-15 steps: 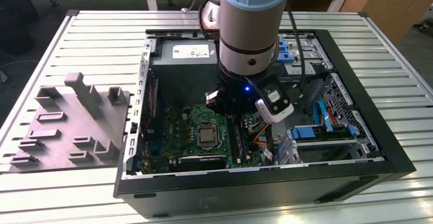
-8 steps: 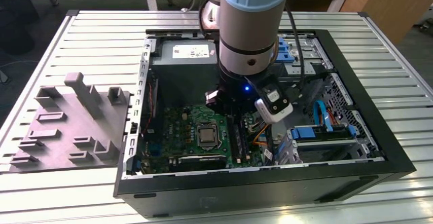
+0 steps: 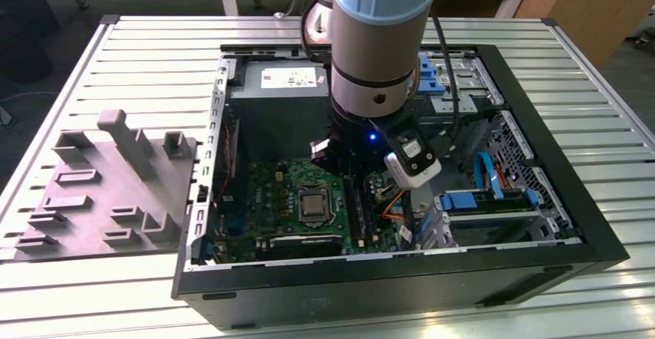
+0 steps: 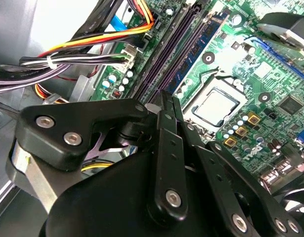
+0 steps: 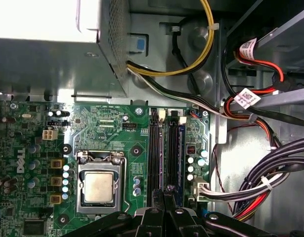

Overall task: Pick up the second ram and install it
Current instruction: 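Insert the second ram into the second slot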

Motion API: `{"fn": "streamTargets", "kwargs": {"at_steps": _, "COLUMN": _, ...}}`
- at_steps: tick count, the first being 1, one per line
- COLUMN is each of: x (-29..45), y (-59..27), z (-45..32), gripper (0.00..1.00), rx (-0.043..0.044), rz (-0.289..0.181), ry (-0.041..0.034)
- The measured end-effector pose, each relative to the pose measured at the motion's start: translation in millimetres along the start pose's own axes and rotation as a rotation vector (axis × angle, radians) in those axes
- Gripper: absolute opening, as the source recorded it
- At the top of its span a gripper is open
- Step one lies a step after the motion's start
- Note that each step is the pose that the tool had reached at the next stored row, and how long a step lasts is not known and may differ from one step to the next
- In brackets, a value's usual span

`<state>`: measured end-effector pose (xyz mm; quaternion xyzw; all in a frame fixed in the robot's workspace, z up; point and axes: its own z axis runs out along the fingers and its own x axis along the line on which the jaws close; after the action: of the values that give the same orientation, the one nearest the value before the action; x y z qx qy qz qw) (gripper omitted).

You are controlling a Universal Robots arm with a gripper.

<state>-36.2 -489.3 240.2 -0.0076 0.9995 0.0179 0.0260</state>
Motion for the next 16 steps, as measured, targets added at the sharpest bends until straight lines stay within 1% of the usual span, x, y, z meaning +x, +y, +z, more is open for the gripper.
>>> {"fn": "streamTargets", "kwargs": {"at_steps": 1, "x": 0.0, "y": 0.0, "z": 0.1, "gripper": 0.11, "rx": -0.0025, "rz": 0.0, "ry": -0.0001}}
{"fn": "streamTargets", "kwargs": {"at_steps": 4, "x": 0.1, "y": 0.0, "z": 0.6, "gripper": 0.11, "rx": -0.0149, "rz": 0.001, "ry": -0.0003}}
{"fn": "streamTargets", "kwargs": {"at_steps": 5, "x": 0.1, "y": 0.0, "z": 1.4, "gripper": 0.11, "rx": -0.016, "rz": 0.001, "ry": -0.0006}}
{"fn": "streamTargets", "kwargs": {"at_steps": 8, "x": 0.3, "y": -0.1, "z": 3.8, "gripper": 0.11, "rx": -0.0159, "rz": 0.001, "ry": -0.0003}}
{"fn": "streamTargets", "kwargs": {"at_steps": 11, "x": 0.7, "y": -0.2, "z": 4.3, "gripper": 0.11, "rx": -0.0156, "rz": 0.001, "ry": -0.0003}}
{"fn": "streamTargets", "kwargs": {"at_steps": 16, "x": 1.0, "y": -0.2, "z": 6.7, "gripper": 0.11, "rx": -0.0177, "rz": 0.001, "ry": -0.0004}}
